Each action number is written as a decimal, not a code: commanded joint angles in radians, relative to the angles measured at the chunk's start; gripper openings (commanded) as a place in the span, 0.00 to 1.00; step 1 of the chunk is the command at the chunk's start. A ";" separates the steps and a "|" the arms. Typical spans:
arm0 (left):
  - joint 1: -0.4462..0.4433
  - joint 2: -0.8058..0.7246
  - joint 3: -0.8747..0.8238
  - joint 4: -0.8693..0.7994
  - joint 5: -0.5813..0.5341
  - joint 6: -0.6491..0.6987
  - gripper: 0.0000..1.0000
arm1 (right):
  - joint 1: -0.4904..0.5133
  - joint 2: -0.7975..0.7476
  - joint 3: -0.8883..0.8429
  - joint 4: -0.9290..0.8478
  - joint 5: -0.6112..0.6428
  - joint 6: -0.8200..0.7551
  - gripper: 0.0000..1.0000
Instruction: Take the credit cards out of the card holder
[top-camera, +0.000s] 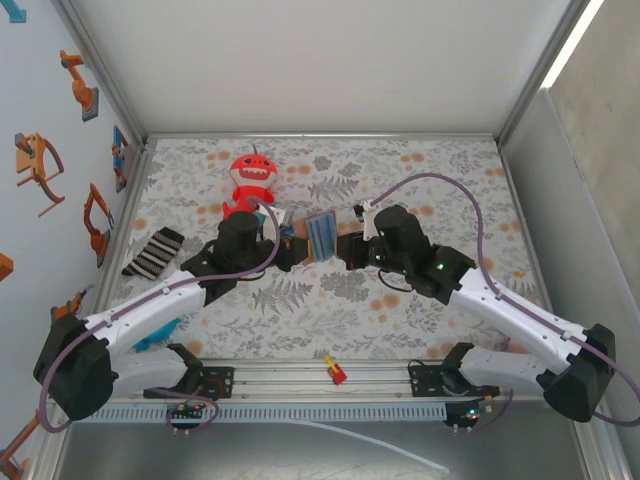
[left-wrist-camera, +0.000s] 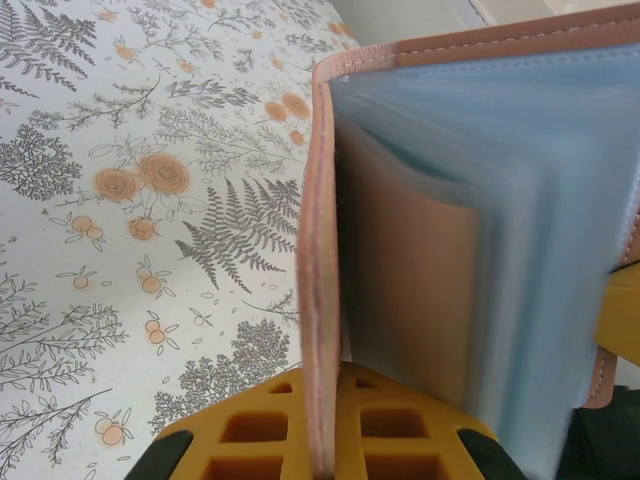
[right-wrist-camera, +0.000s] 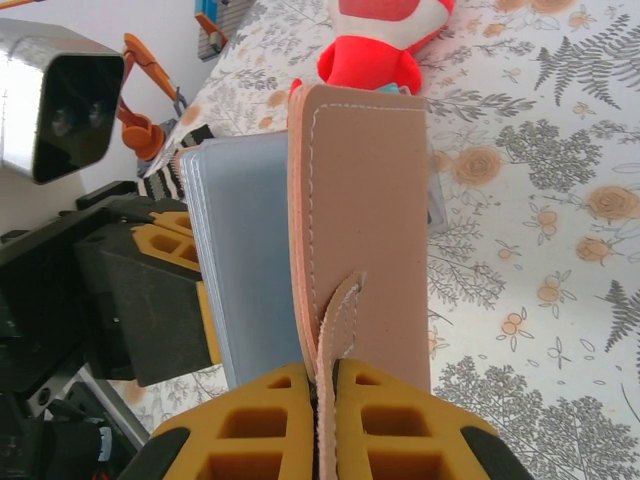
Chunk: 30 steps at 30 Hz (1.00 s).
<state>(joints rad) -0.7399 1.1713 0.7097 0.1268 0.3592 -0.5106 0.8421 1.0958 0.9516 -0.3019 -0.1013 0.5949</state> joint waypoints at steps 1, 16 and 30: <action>-0.009 0.001 0.025 0.015 0.014 0.012 0.05 | 0.007 -0.003 0.023 0.079 -0.028 0.013 0.00; -0.008 -0.088 -0.004 0.090 0.112 -0.010 0.00 | 0.008 -0.034 0.012 0.051 0.032 -0.034 0.24; -0.006 -0.084 0.011 0.134 0.208 -0.082 0.00 | 0.007 -0.062 -0.011 0.065 0.013 -0.127 0.55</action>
<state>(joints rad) -0.7403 1.0954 0.7097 0.1974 0.5251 -0.5533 0.8421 1.0557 0.9512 -0.2710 -0.0738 0.4984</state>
